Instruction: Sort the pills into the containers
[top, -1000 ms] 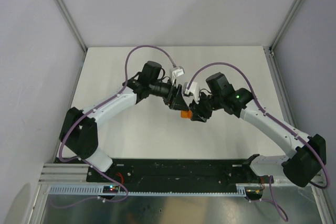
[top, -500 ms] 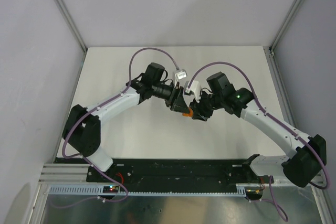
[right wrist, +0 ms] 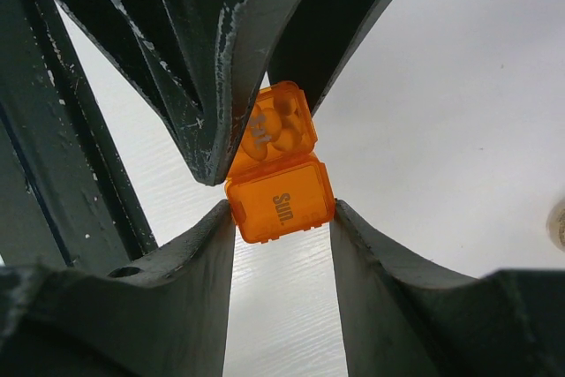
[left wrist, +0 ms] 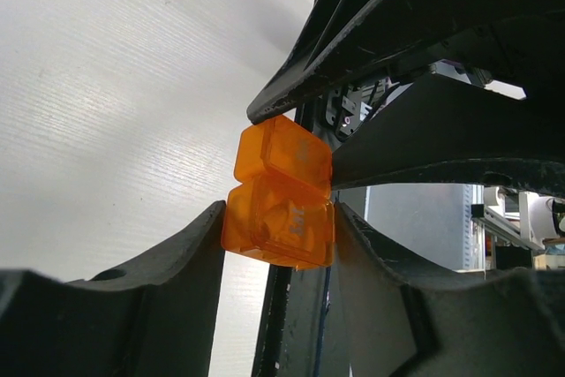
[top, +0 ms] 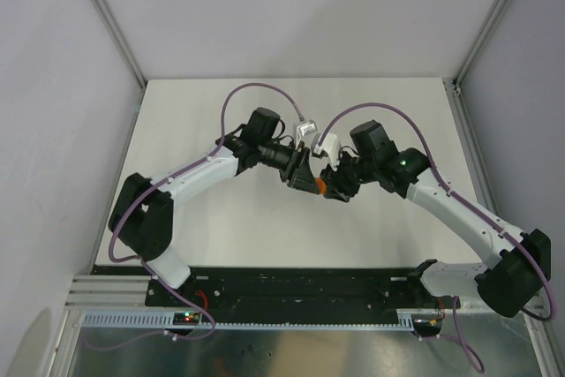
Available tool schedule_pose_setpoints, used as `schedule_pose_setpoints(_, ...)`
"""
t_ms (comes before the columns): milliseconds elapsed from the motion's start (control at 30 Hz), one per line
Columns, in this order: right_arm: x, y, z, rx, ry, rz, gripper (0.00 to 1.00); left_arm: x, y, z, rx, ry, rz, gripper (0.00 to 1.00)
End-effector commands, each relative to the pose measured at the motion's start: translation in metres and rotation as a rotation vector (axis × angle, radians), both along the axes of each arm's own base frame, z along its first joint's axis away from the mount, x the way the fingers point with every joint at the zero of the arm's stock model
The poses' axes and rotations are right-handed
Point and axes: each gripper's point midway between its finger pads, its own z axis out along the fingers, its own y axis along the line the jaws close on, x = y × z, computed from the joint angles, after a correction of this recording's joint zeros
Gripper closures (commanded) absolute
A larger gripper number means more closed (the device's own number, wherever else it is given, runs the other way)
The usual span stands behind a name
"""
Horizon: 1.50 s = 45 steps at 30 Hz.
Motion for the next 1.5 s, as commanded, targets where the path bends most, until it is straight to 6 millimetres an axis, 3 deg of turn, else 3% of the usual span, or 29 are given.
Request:
schedule_pose_setpoints(0, 0.013, 0.004, 0.033, 0.060, -0.096, -0.023, 1.00, -0.009, -0.004, 0.010, -0.041, 0.023, -0.041, 0.46)
schedule_pose_setpoints(267, 0.016, 0.000, 0.029, 0.037, -0.109, -0.038, 1.00, -0.012, -0.001, 0.019, -0.059, 0.023, -0.043, 0.15)
schedule_pose_setpoints(400, 0.016, -0.001, 0.030, 0.036, -0.118, -0.040, 1.00, -0.010, 0.003, 0.024, -0.067, 0.038, -0.035, 0.09)
schedule_pose_setpoints(833, 0.016, -0.002, 0.035, 0.018, -0.166, -0.048, 1.00, 0.015, 0.020, 0.037, -0.091, 0.104, 0.048, 0.08)
schedule_pose_setpoints(1200, 0.017, 0.001, 0.032, -0.007, -0.191, -0.043, 1.00, 0.033, 0.013, 0.052, -0.110, 0.193, 0.066, 0.09)
schedule_pose_setpoints(1467, 0.018, 0.002, 0.034, -0.006, -0.202, -0.045, 1.00, 0.040, 0.005, 0.039, -0.081, 0.246, 0.083, 0.16)
